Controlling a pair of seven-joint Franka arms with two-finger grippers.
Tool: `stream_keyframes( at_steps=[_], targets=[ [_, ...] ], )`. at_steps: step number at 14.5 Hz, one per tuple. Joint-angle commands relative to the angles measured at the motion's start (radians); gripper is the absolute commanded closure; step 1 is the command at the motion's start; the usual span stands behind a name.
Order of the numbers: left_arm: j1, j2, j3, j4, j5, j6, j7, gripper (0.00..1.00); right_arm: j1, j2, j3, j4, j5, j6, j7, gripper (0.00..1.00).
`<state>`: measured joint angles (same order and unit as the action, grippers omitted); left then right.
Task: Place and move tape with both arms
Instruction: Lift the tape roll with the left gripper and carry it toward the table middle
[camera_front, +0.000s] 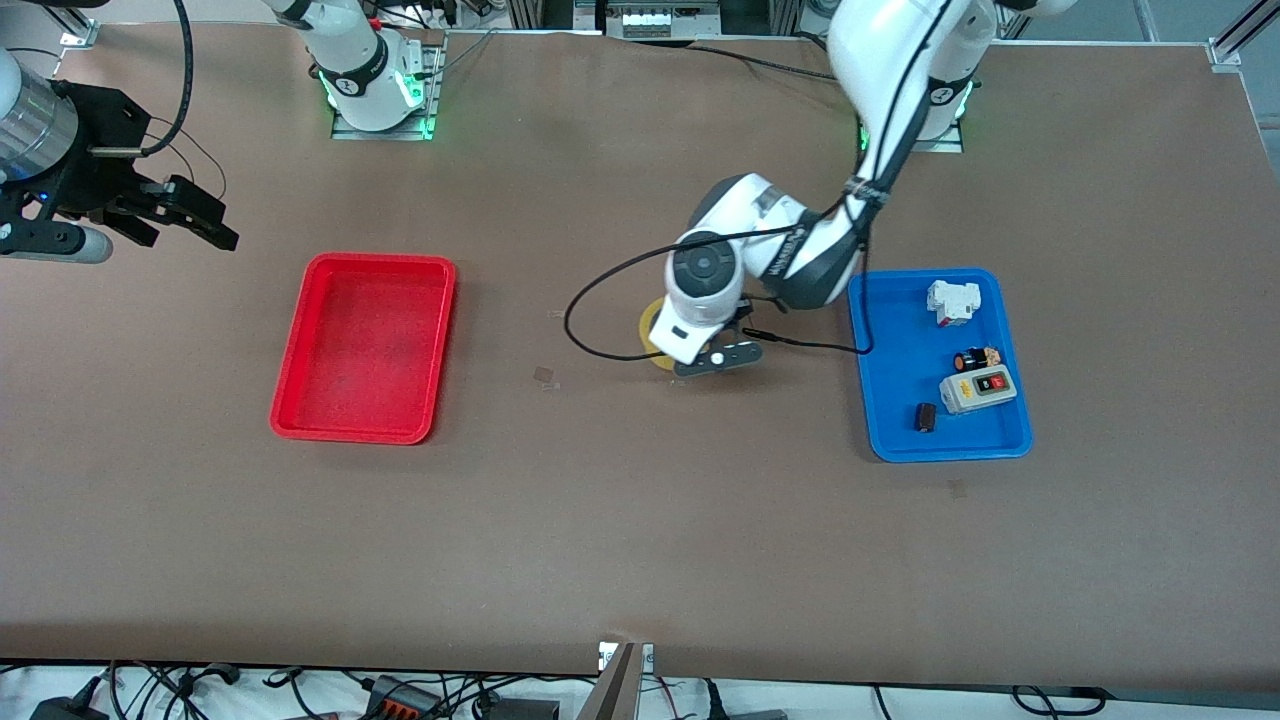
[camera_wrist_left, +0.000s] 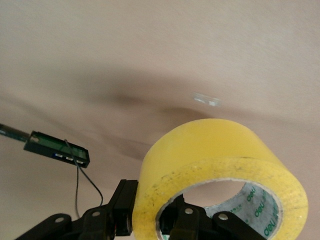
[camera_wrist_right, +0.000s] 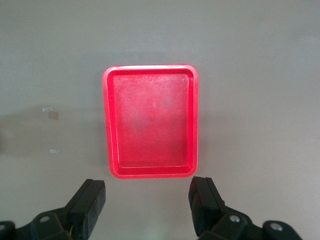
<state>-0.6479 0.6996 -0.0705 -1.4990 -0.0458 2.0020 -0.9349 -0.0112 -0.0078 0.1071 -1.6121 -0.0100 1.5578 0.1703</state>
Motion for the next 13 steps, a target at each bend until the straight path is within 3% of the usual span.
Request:
stream_keyframes(
  at_steps=[1,6,7,8,9,10,13],
  targets=[
    [-0.042,0.118,0.012,0.147,-0.049,0.018,-0.085,0.84,-0.003,0.002,-0.001,0.001,-0.011,0.001,-0.02,0.02],
    [-0.05,0.129,0.012,0.154,-0.054,0.067,-0.146,0.74,-0.006,0.006,-0.001,0.0,-0.013,-0.002,-0.022,0.02],
    [-0.053,0.135,0.012,0.155,-0.054,0.073,-0.168,0.68,-0.006,0.011,-0.003,0.0,-0.013,-0.001,-0.02,0.02],
    [-0.053,0.136,0.012,0.154,-0.052,0.08,-0.183,0.49,-0.006,0.011,-0.001,0.0,-0.013,0.001,-0.02,0.02],
    [-0.053,0.136,0.012,0.154,-0.052,0.083,-0.186,0.19,-0.006,0.011,-0.003,0.0,-0.013,0.001,-0.02,0.02],
    [-0.052,0.135,0.012,0.154,-0.052,0.081,-0.188,0.02,-0.006,0.012,-0.001,-0.002,-0.013,0.004,-0.02,0.02],
    [-0.032,0.109,0.014,0.152,-0.052,0.066,-0.188,0.0,0.002,0.019,-0.001,-0.002,-0.013,0.013,-0.018,0.02]
  ],
)
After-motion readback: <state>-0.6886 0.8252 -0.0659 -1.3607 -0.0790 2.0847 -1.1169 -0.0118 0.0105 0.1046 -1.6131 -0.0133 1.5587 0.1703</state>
